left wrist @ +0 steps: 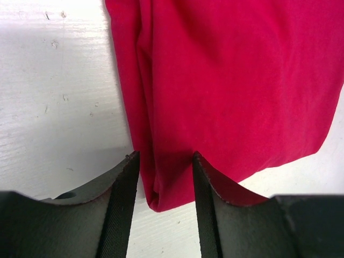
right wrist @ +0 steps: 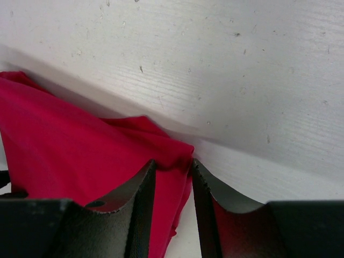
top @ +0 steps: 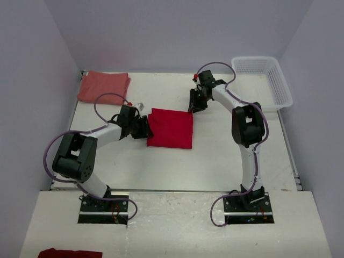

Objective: Fold and stack the t-shirts
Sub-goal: Fold the long partially folded tshirt into a neat square

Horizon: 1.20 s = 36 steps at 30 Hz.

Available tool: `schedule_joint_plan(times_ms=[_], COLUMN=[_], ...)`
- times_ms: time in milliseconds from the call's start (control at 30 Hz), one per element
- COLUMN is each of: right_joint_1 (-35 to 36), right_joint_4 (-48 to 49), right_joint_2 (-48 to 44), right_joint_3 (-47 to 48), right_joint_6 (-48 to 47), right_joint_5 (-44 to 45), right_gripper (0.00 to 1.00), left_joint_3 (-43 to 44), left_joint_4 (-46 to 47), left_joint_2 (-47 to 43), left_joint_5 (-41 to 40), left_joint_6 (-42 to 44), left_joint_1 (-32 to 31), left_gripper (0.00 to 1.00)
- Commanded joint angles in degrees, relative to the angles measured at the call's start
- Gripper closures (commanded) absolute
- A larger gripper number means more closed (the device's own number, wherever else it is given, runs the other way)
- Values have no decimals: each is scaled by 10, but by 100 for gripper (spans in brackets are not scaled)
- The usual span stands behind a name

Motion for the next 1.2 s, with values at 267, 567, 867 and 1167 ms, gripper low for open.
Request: schedule_joint_plan(times_ms=[267,567,867,1167], right_joint_1=[-8,-9,-9,-9], right_joint_4=[3,1,8,7], right_joint_2=[-15,-1,10,15], right_joint_3=[-1,16,10,15], right_joint_6=[-8,-6,-4,-2], right_joint_5=[14,-20,-47,-39], right_gripper=[65,66,72,98], left_joint_3=[-15,-23,-23,-27], left_joint_4=[29,29,30,30], left_joint_2=[-2,-11,-12,-14], left_joint_5=[15,18,21,24], left_joint_6=[-6,-6,-5,-2], left_joint_1=[-3,-3,-3,-3], left_gripper=[72,78,83,97])
